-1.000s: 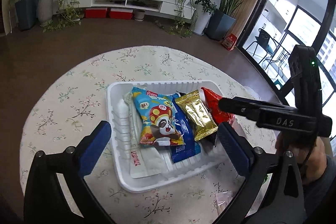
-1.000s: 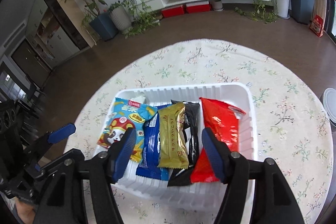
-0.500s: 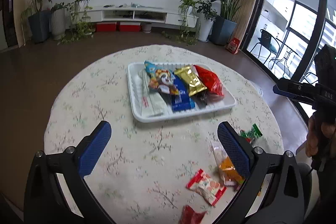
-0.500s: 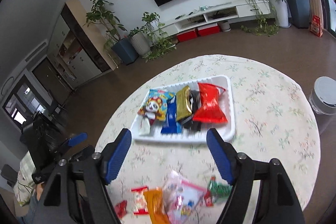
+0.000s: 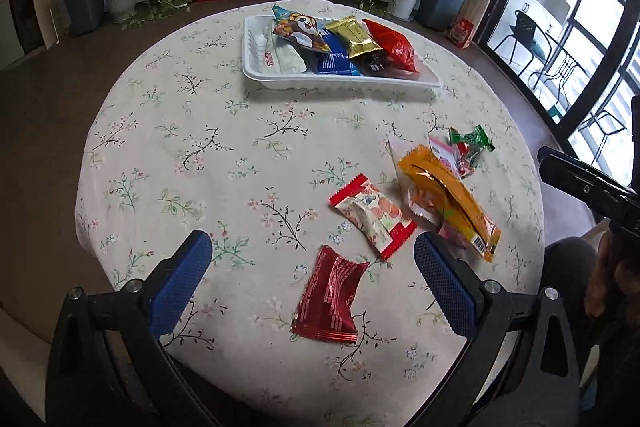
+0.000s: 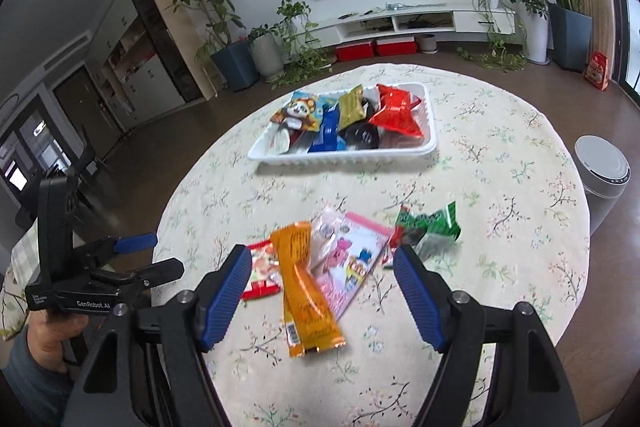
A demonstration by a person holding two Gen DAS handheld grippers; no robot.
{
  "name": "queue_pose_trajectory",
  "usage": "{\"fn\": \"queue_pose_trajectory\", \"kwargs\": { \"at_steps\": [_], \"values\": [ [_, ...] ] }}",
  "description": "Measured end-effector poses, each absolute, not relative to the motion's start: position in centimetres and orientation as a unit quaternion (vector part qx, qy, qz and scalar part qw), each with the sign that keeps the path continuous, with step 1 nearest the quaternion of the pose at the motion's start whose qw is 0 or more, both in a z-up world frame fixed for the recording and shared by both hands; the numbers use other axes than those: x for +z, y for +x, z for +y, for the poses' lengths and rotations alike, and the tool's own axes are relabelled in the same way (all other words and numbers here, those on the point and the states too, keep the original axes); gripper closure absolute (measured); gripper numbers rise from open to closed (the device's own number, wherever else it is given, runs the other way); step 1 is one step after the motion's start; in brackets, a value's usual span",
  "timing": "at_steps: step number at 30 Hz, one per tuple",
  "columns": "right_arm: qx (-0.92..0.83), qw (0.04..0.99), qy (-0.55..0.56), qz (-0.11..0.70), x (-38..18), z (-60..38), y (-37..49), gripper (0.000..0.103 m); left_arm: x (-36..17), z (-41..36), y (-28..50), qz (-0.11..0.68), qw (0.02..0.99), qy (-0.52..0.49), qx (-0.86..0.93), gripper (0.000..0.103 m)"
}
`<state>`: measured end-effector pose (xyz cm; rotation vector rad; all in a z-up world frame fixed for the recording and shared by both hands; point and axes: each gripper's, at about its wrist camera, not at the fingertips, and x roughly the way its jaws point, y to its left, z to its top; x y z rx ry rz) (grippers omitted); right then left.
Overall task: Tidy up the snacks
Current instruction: 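Grasp the dark red packet with the left tool while the right tool grasps the orange bar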
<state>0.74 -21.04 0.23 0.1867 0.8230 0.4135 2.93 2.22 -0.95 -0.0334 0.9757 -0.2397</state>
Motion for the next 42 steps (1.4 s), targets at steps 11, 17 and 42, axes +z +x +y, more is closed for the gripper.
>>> {"fn": "queue_pose_trajectory", "kwargs": {
  "at_steps": [11, 17, 42],
  "values": [
    [0.23, 0.875, 0.001, 0.427, -2.3, -16.1, 0.4, 0.038, -3.0, 1.2, 3.3, 0.502, 0.856, 0.058, -0.107, 0.001],
    [0.226, 0.864, -0.023, 0.448, -4.0, -14.9, 1.6, 0.044, -4.4, 1.5, 3.9, 0.521, 0.843, 0.066, -0.116, 0.004],
    [0.205, 0.857, -0.074, 0.466, -5.7, -14.4, 2.6, 0.059, -6.6, 1.0, 5.1, 0.549, 0.822, 0.077, -0.13, 0.03]
  ]
}}
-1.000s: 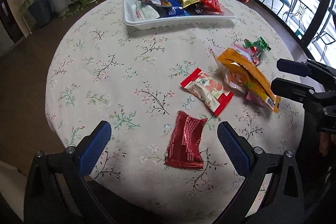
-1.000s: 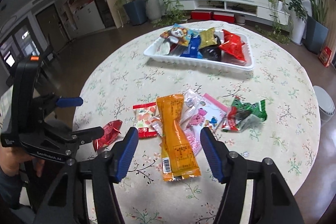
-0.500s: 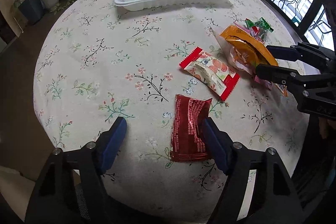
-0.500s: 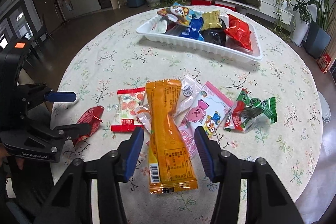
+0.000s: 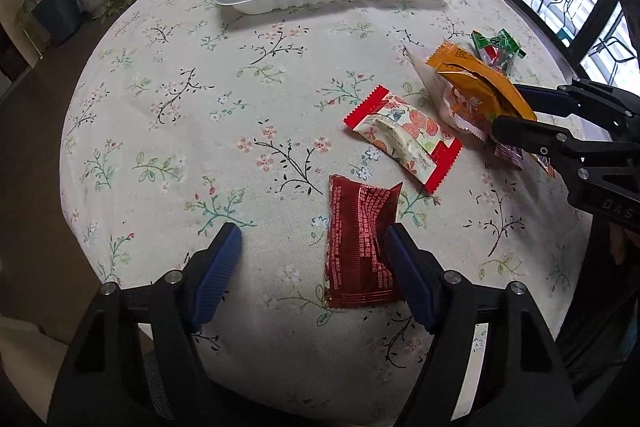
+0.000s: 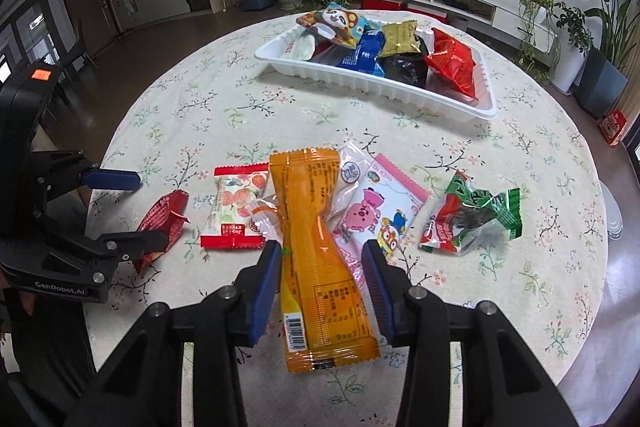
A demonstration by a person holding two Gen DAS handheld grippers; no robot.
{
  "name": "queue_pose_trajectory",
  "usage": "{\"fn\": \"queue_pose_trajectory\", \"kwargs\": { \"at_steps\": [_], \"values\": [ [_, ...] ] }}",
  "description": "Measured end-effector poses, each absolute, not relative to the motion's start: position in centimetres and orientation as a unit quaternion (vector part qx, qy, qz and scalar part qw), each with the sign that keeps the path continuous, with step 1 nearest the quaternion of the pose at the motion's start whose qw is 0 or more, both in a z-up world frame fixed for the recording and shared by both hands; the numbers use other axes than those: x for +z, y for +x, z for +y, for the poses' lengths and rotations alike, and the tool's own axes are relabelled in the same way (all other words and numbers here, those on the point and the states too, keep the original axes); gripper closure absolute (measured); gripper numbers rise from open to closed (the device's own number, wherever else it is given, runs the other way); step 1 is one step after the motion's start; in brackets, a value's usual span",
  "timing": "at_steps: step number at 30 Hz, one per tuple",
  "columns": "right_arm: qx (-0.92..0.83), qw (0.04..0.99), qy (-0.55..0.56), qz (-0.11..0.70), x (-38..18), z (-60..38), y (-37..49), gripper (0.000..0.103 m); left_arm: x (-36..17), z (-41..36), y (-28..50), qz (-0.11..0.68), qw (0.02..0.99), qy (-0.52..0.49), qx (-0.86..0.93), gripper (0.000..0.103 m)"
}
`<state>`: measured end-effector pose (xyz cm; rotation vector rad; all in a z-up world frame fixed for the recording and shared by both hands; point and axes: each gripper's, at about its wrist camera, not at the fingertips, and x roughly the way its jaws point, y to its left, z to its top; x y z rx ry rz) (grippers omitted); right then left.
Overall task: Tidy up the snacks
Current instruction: 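Grasp the dark red packet with the left tool while the right tool grasps the orange bar, then carry the dark red packet and orange bar over the white tray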
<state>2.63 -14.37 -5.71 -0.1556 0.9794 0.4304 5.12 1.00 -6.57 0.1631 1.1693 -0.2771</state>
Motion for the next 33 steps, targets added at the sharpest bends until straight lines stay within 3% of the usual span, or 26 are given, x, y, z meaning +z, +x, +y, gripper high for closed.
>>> {"fn": "queue_pose_trajectory", "kwargs": {
  "at_steps": [5, 9, 13, 14, 15, 20, 26, 33],
  "values": [
    [0.204, 0.857, -0.071, 0.467, -5.66, -14.59, 2.6, 0.06, -6.55, 0.89, 5.04, 0.549, 0.821, 0.076, -0.137, 0.035],
    [0.204, 0.857, -0.074, 0.467, -5.71, -14.48, 2.64, 0.061, -6.45, 0.68, 5.14, 0.548, 0.821, 0.07, -0.147, 0.055],
    [0.203, 0.857, -0.074, 0.467, -5.7, -14.48, 2.67, 0.065, -6.45, 0.42, 5.35, 0.548, 0.819, 0.067, -0.154, 0.062],
    [0.203, 0.857, -0.073, 0.468, -5.72, -14.51, 2.69, 0.066, -6.38, 0.39, 5.36, 0.548, 0.819, 0.064, -0.159, 0.072],
    [0.202, 0.857, -0.073, 0.468, -5.72, -14.47, 2.71, 0.067, -6.39, 0.33, 5.4, 0.547, 0.819, 0.062, -0.161, 0.075],
    [0.199, 0.859, -0.067, 0.467, -5.64, -14.72, 2.75, 0.077, -6.19, 0.53, 5.24, 0.54, 0.823, 0.055, -0.167, 0.081],
    [0.204, 0.859, -0.063, 0.465, -5.29, -14.82, 2.66, 0.084, -6.19, 0.54, 5.28, 0.538, 0.823, 0.052, -0.173, 0.083],
    [0.208, 0.861, -0.059, 0.46, -4.9, -14.83, 2.25, 0.086, -5.92, 0.43, 4.93, 0.531, 0.825, 0.052, -0.184, 0.085]
  ]
}}
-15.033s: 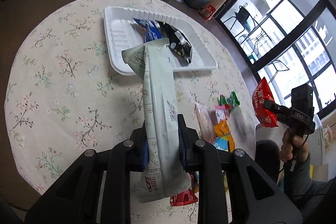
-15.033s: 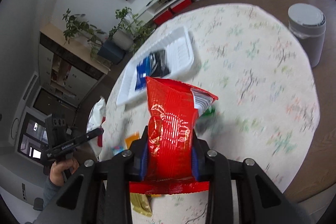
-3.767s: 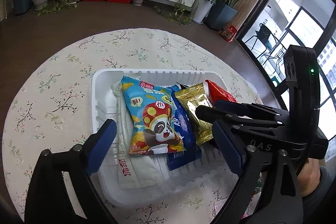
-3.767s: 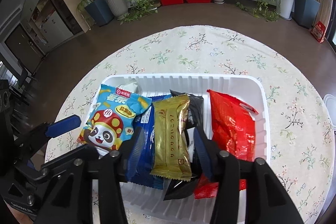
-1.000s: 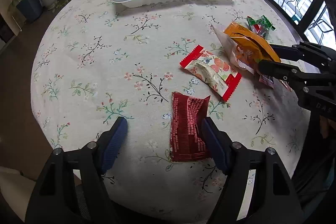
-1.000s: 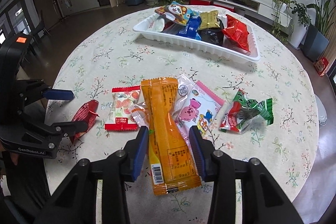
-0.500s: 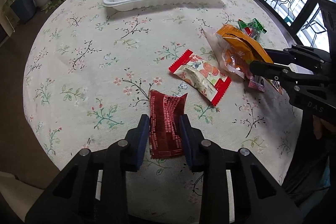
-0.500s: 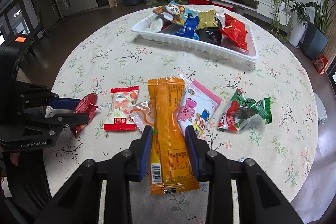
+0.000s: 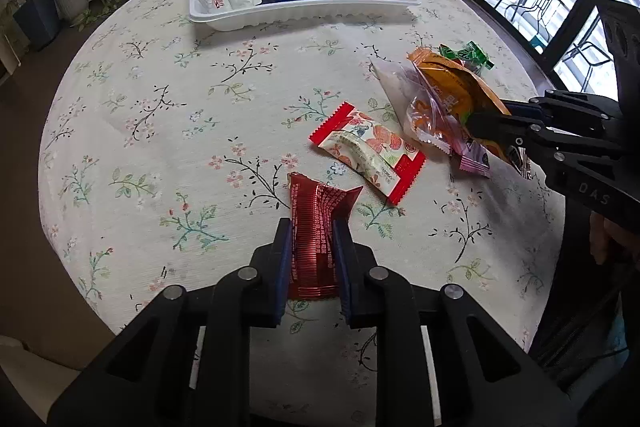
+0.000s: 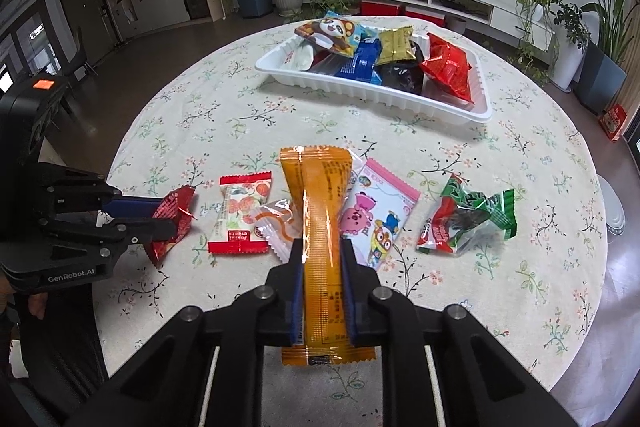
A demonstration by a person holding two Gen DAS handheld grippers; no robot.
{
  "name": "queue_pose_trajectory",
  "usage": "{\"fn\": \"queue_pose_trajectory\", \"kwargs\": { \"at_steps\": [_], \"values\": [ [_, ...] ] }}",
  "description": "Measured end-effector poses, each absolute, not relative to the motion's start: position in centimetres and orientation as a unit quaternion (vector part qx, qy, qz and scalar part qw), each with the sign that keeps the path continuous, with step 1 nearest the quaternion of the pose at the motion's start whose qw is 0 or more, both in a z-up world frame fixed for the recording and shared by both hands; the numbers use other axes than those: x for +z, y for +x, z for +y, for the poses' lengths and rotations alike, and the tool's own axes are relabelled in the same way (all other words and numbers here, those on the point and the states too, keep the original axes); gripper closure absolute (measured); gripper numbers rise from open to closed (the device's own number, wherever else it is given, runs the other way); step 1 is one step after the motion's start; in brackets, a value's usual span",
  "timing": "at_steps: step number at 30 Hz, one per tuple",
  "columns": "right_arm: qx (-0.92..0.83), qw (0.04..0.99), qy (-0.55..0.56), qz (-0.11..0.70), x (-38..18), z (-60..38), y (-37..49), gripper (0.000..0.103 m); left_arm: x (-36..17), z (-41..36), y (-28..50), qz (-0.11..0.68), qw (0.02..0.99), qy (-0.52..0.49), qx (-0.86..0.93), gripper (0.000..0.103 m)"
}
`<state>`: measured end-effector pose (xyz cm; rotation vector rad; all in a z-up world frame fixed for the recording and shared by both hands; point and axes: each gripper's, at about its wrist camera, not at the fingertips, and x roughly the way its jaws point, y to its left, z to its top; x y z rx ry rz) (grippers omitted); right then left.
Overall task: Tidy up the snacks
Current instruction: 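Carry the dark red packet and orange bar over the white tray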
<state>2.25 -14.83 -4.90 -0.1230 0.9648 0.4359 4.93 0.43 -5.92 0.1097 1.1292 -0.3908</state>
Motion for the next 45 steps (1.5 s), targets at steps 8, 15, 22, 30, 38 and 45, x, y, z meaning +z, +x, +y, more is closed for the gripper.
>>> {"fn": "queue_pose_trajectory", "kwargs": {
  "at_steps": [8, 15, 22, 30, 38, 45],
  "values": [
    [0.21, 0.865, -0.049, 0.452, -4.1, -15.1, 1.9, 0.086, -5.6, 0.8, 4.6, 0.528, 0.828, 0.039, -0.186, 0.085],
    [0.213, 0.868, -0.033, 0.448, -3.6, -15.6, 1.8, 0.086, -4.9, 1.4, 4.5, 0.52, 0.833, 0.022, -0.188, 0.085],
    [0.211, 0.873, -0.005, 0.44, -2.4, -16.8, 2.3, 0.086, -3.0, 2.4, 5.6, 0.504, 0.84, -0.015, -0.2, 0.085],
    [0.205, 0.88, 0.049, 0.425, -0.2, -19.5, 4.3, 0.086, 0.5, 3.2, 8.8, 0.471, 0.855, -0.042, -0.212, 0.085],
    [0.187, 0.888, 0.088, 0.412, 1.3, -22.2, 7.5, 0.086, 3.8, 2.8, 14.2, 0.443, 0.863, -0.07, -0.233, 0.085],
    [0.173, 0.894, 0.119, 0.396, 3.4, -24.2, 12.3, 0.086, 6.5, 1.1, 20.7, 0.426, 0.868, -0.078, -0.244, 0.085]
  ]
}}
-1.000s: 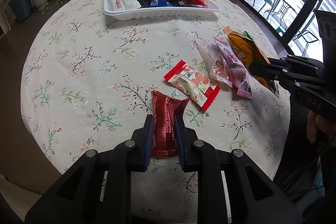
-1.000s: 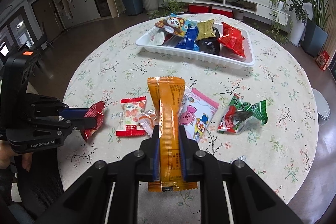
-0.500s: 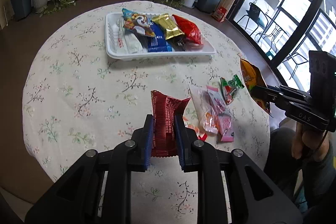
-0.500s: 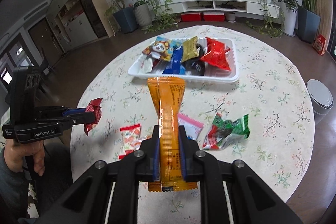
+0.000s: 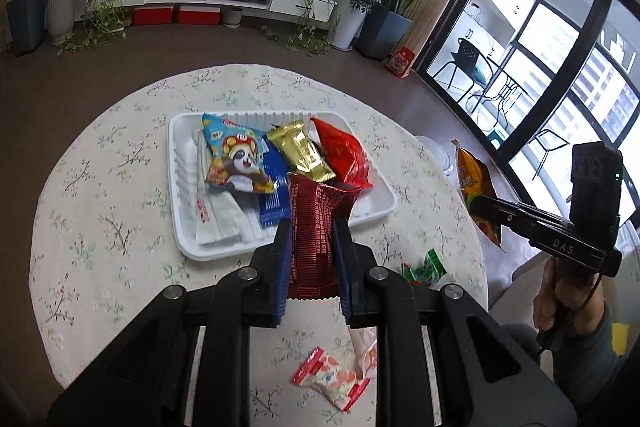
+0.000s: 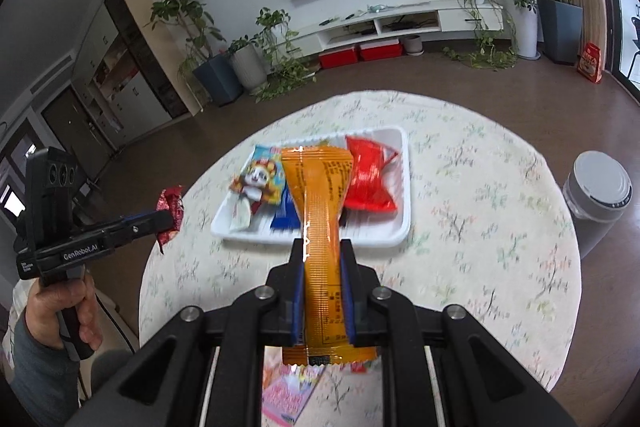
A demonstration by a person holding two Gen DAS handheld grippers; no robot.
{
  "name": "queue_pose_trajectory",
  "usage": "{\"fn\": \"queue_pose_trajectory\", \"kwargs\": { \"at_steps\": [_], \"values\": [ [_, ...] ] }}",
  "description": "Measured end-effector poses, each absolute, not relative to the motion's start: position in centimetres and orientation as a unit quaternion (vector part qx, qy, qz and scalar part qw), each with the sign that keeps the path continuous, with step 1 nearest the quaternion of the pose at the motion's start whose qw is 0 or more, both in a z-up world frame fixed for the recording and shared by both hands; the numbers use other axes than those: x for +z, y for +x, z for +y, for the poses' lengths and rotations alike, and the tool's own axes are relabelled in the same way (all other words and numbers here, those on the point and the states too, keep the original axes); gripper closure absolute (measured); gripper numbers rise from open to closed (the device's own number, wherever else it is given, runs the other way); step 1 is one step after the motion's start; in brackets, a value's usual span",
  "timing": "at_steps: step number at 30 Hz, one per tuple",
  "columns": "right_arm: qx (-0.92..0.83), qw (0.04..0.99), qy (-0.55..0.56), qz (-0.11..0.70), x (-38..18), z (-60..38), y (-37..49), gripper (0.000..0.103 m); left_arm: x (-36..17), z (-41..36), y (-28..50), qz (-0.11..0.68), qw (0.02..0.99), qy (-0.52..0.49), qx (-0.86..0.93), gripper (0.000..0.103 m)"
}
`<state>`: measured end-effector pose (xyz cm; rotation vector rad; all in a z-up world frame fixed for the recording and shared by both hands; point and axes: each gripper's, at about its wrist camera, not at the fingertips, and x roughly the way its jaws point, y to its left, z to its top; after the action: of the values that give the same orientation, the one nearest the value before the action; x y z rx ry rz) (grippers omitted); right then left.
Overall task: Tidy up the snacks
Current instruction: 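Carry the dark red packet and orange bar over the white tray, then lower the dark red packet and orange bar into the tray and open both tools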
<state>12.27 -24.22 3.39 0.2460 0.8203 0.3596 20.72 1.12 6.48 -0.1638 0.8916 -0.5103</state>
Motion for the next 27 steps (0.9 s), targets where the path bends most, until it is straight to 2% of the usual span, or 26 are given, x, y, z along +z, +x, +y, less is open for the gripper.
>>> {"fn": "queue_pose_trajectory", "kwargs": {
  "at_steps": [12, 27],
  "values": [
    [0.188, 0.888, 0.149, 0.392, 5.9, -22.3, 22.3, 0.086, 7.8, -1.8, 31.3, 0.426, 0.871, -0.085, -0.23, 0.085],
    [0.152, 0.849, 0.142, 0.485, -2.7, -18.5, 29.7, 0.086, -0.8, -5.7, 38.4, 0.474, 0.856, -0.057, -0.197, 0.085]
  ]
}}
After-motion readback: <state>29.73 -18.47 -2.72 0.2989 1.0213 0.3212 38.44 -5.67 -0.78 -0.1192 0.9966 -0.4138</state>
